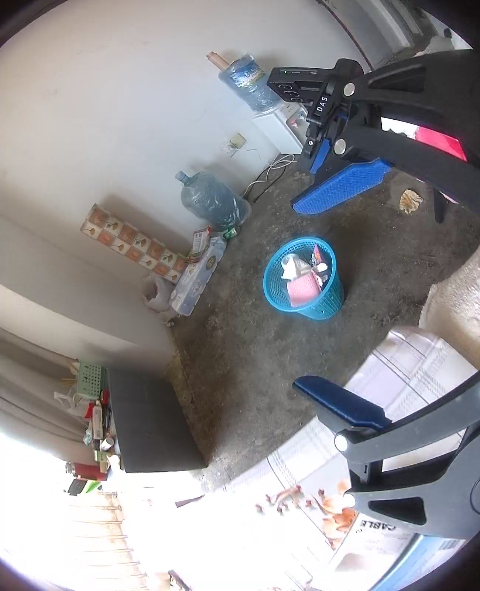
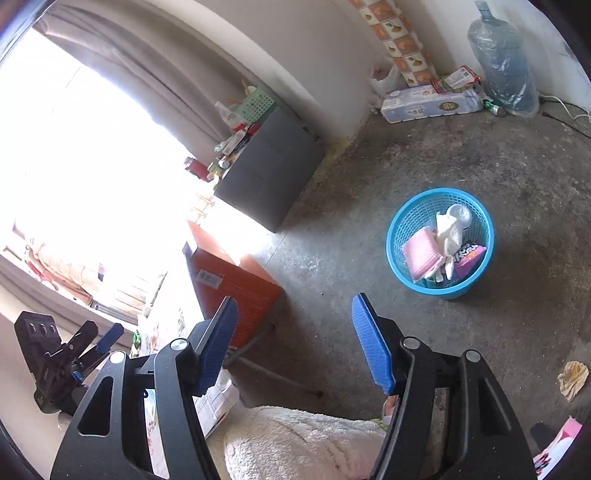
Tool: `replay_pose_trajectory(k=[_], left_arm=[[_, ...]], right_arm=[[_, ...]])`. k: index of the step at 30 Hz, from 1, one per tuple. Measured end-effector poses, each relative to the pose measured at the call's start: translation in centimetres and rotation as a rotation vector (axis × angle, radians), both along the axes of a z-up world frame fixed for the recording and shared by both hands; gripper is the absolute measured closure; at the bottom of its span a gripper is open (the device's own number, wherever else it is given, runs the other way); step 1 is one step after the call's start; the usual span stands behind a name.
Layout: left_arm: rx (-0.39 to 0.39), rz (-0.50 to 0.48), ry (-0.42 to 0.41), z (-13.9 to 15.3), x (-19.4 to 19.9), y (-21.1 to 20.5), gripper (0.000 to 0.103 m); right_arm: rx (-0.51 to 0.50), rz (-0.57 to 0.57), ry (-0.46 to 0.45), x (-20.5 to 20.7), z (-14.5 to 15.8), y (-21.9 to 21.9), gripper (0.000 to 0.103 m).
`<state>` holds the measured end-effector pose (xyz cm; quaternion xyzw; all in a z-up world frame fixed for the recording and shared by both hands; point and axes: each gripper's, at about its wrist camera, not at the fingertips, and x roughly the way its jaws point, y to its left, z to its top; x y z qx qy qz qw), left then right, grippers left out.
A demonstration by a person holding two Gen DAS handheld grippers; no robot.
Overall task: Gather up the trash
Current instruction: 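Return both tools to the table and close them on the two cable boxes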
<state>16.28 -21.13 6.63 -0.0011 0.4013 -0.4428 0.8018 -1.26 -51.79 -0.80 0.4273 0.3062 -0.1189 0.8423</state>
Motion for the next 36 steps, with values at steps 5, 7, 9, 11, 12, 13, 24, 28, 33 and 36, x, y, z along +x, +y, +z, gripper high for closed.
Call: replay_pose_trajectory(k=[5,7,9,11,12,13,24,28,33,36], left_arm=[[0.039,0.223,-0.088,1.0,-1.1,13.2,0.018],[0.056,0.313,-0.091,0.8,-1.6,18.0,0.018],[0.062,0.387,-0.06,0.2,-1.9,22.0,0.018],[0.063,0.45,-0.038,-0.7,-2.3,25.1,0.018],[0.066,0.477,-0.024,-1.3,-2.5,26.4,0.018],[0.066,0.499,-0.006,-2.0,-2.7,27.4,0.018],[0.047,0.523,0.092,-6.7,-1.7,28.4,0.018],[0.035,0.552,0.124,-7.8,0.4,28.9,0.018],[0.085,0.595,0.175,-9.9,3.6,29.4,0.018],[0.096,0.596,0.201,-11.0,4.9,29.5,0.026]], right_arm=[[-0.042,0.155,-0.022,2.3,2.6,5.7,0.036],[-0.05,0.214,-0.033,3.5,3.1,7.8,0.036],[-0.05,0.274,-0.036,5.0,3.5,10.2,0.035],[-0.054,0.331,-0.033,6.7,3.7,12.3,0.035],[-0.055,0.362,-0.027,7.6,3.7,13.4,0.035],[-0.054,0.391,-0.021,8.5,3.7,14.4,0.035],[-0.103,0.679,0.038,18.7,3.8,26.6,0.035],[-0.182,0.725,0.091,22.9,2.7,30.3,0.035],[-0.265,0.739,0.153,27.6,0.7,33.1,0.035],[-0.256,0.757,0.199,29.5,-0.9,34.2,0.035]])
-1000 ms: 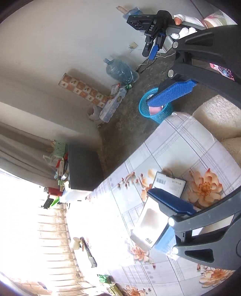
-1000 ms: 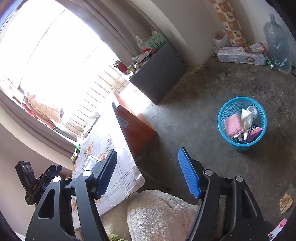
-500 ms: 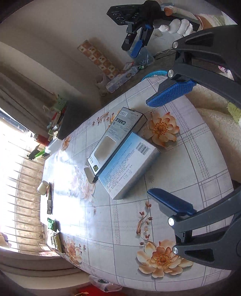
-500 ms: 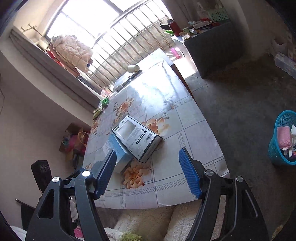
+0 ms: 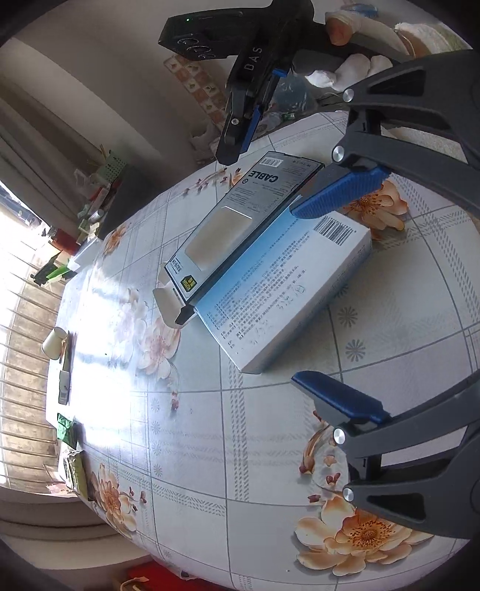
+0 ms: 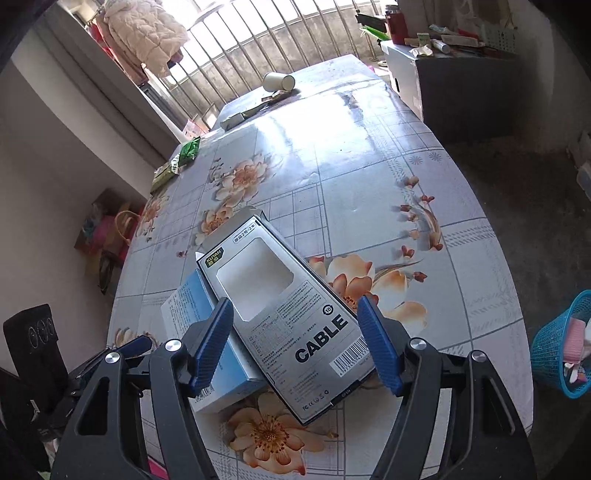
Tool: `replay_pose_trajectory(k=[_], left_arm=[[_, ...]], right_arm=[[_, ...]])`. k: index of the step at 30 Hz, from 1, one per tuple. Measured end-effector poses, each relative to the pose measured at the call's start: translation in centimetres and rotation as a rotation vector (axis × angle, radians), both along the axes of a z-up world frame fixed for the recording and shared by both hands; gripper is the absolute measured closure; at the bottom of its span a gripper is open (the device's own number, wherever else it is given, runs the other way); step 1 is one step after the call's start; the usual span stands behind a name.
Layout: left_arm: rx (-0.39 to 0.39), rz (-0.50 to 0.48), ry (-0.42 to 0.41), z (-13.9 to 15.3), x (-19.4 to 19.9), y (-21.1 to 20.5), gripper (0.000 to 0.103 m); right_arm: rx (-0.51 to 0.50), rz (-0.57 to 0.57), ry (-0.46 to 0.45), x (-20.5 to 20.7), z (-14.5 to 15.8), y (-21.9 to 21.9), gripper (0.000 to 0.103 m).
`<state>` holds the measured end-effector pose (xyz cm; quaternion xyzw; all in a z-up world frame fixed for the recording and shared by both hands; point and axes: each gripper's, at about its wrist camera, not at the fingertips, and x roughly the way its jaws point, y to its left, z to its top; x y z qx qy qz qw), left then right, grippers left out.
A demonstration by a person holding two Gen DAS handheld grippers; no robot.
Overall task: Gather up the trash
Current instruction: 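Return both tools to the table and close them on the two cable boxes, then lift the white-blue box with the left tool while the right tool lifts the CABLE box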
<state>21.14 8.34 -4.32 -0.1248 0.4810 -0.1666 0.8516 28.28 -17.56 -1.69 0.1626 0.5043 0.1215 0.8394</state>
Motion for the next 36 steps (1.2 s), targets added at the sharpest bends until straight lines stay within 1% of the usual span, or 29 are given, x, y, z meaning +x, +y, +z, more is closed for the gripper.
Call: replay_pose_trajectory(k=[2,5,9,12,14,16,17,19,21,22,24,26,28,30,33,36], left_arm=[[0.001,-0.01,0.002,-0.4,0.5,-0.1,0.031],[0.009,-0.034,-0.003,-0.6,0.9,-0.4,0.038],[0.033,-0.088,-0.027,-0.5,0.8,-0.9,0.041],[0.049,-0.099,-0.025,-0.6,0.7,-0.9,0.041],[0.048,-0.092,-0.016,-0.8,0.8,-0.7,0.041],[0.036,-0.085,-0.006,-0.9,0.8,-0.4,0.041],[0.032,-0.076,0.001,-1.1,1.1,-0.3,0.041],[0.01,-0.063,0.02,-1.4,1.3,0.0,0.041],[-0.005,-0.049,0.034,-1.7,1.7,0.1,0.041],[-0.01,-0.045,0.037,-1.9,1.9,0.2,0.041],[-0.016,-0.039,0.041,-2.0,2.1,0.1,0.041],[-0.018,-0.041,0.042,-2.2,2.4,0.2,0.041],[-0.006,-0.043,0.034,-2.2,2.5,0.2,0.041],[0.01,-0.054,0.025,-2.1,2.3,0.3,0.041],[0.041,-0.081,0.018,-1.8,1.7,0.7,0.041],[0.064,-0.106,0.018,-1.7,0.9,1.5,0.041]], right_arm=[[0.008,0.022,0.024,0.2,-0.9,0.8,0.037],[0.043,0.081,0.062,-1.0,-1.5,2.2,0.043],[0.043,0.14,0.072,-3.5,-1.4,3.8,0.05],[-0.013,0.115,0.027,-4.6,-0.5,3.8,0.051],[-0.026,0.062,0.001,-4.0,0.1,2.6,0.051],[-0.024,-0.007,-0.005,-2.5,0.4,1.0,0.051],[-0.022,-0.026,-0.008,-1.6,0.3,0.3,0.05],[-0.05,-0.057,0.009,0.2,-0.6,-0.5,0.049],[-0.047,-0.052,0.053,1.5,-1.9,-0.7,0.049],[-0.027,-0.032,0.078,1.8,-2.5,-0.4,0.048],[-0.019,0.017,0.111,1.6,-3.5,1.1,0.048],[-0.032,0.058,0.117,0.5,-3.8,2.6,0.048],[-0.013,0.077,0.125,-0.9,-3.9,3.7,0.048],[0.013,0.077,0.142,-2.0,-4.2,4.6,0.048],[0.019,0.086,0.152,-3.9,-4.3,5.7,0.049],[0.033,0.117,0.16,-5.9,-4.4,6.8,0.053]])
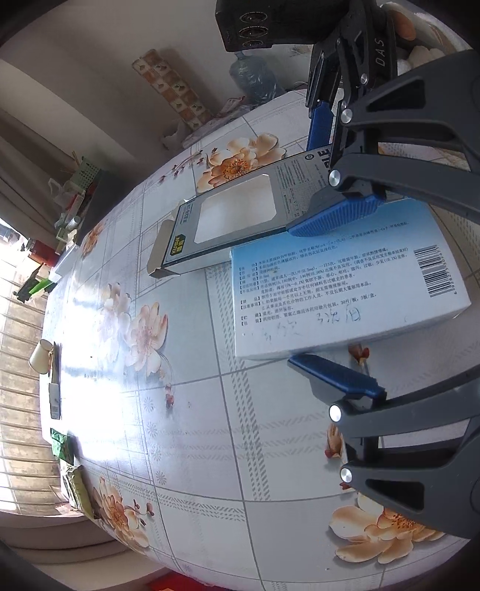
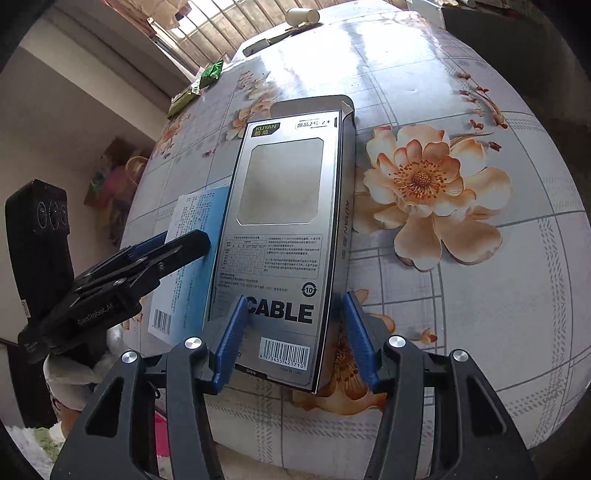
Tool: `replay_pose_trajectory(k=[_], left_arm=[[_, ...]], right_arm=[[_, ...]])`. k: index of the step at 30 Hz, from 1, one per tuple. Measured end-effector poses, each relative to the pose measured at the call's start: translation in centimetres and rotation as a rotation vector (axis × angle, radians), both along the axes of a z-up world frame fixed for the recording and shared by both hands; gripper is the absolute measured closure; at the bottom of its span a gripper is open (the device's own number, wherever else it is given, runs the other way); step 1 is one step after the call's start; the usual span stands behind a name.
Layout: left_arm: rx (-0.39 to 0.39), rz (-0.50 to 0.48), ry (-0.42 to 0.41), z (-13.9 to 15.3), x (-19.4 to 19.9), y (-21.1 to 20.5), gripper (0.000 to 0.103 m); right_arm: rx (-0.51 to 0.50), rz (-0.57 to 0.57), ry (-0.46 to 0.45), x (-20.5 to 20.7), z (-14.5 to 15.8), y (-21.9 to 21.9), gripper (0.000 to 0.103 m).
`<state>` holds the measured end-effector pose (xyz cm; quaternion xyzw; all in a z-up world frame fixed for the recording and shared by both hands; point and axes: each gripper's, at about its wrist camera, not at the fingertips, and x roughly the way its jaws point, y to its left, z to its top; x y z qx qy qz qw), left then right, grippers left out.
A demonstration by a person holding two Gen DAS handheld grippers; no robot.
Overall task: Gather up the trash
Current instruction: 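Lift the white-blue box with the left tool while the right tool lifts the CABLE box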
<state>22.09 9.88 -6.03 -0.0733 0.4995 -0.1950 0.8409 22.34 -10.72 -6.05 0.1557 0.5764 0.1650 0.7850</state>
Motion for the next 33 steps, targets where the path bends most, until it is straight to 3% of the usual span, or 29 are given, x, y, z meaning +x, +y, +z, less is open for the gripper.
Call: replay_pose_trajectory(k=[3,7,10,12,14,19,26,33], left_arm=[[0.016,0.0,-0.005,0.1,-0.8,1.0,0.04],[0.087,0.028,-0.05,0.8,-1.9,2.0,0.04],[0.068,0.02,-0.07,1.6,-2.8,2.4,0.033],[0.079,0.012,-0.079,1.9,-3.4,2.2,0.027],[0.108,0.005,-0.087,1.9,-3.7,1.7,0.023],[0.183,0.0,-0.084,1.1,-3.8,0.8,0.023],[0.184,0.01,-0.074,1.0,-3.7,0.8,0.021],[0.222,0.017,-0.066,0.3,-3.1,-0.4,0.021]], right_arm=[[-0.019,0.013,-0.012,-1.6,0.2,0.5,0.054],[-0.122,-0.047,-0.045,-1.8,1.2,-0.9,0.054],[-0.143,-0.084,-0.068,-1.1,1.8,-2.0,0.053],[-0.126,-0.076,-0.068,-0.6,2.0,-2.0,0.047],[-0.148,-0.044,-0.086,-0.1,2.2,-1.0,0.034],[-0.251,0.062,-0.1,1.8,1.1,2.8,0.024],[-0.196,0.036,-0.085,2.3,0.3,2.3,0.021],[-0.179,-0.091,-0.067,0.7,0.4,-2.6,0.021]])
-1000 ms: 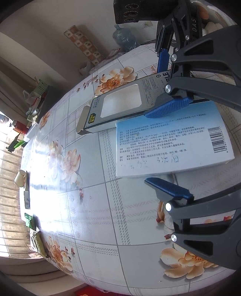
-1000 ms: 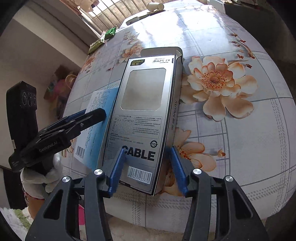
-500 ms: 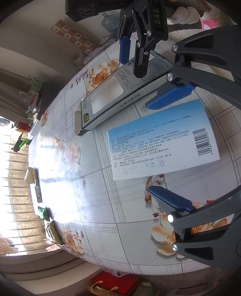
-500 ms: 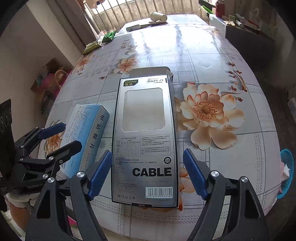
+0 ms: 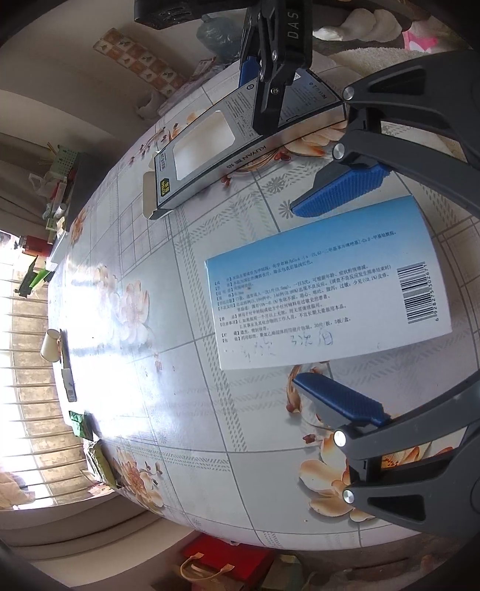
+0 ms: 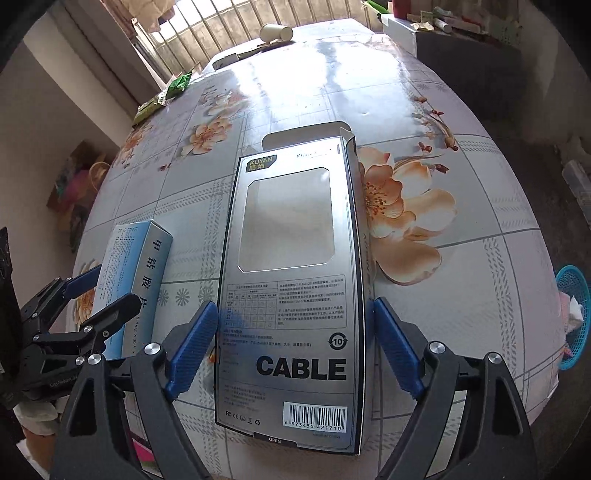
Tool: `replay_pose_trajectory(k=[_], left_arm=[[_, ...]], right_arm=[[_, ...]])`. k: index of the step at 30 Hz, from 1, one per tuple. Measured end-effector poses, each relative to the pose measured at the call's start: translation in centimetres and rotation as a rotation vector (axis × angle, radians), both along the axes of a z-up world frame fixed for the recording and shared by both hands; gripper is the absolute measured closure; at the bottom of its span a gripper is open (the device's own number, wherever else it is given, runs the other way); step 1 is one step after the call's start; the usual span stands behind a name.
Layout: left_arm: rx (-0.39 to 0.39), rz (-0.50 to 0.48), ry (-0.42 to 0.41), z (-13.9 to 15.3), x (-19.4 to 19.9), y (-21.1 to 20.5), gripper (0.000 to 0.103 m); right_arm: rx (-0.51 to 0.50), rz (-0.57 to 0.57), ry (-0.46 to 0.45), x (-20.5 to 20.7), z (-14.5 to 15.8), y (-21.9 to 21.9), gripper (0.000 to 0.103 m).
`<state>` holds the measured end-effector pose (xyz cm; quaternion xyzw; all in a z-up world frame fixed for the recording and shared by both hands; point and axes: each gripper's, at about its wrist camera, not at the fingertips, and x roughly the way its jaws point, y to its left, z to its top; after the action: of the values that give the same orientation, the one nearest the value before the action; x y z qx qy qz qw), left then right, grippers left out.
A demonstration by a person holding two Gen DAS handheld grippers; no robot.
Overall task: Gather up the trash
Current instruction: 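Lift the white-blue box with the left tool while the right tool lifts the CABLE box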
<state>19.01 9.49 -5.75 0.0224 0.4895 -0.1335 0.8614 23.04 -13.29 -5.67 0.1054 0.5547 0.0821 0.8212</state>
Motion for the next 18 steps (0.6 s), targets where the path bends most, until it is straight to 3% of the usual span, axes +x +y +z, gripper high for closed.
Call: replay_pose_trajectory(k=[4,7,15,18], left_arm=[[0.03,0.02,0.001,-0.6,0.4,-0.4,0.021],[0.022,0.025,0.016,-1.0,0.4,-0.5,0.029],[0.025,-0.005,0.03,-0.4,-1.1,-1.6,0.029],[0.027,0.013,0.032,-0.4,-0.8,-1.7,0.023]], right_arm=[[0.055,-0.051,-0.023,-1.1,0.5,-2.8,0.021],[0.086,-0.084,-0.049,-1.5,1.1,-4.1,0.02],[0.029,-0.049,-0.052,-1.0,1.2,-2.6,0.02],[-0.01,-0.026,-0.049,-0.6,1.0,-1.4,0.02]])
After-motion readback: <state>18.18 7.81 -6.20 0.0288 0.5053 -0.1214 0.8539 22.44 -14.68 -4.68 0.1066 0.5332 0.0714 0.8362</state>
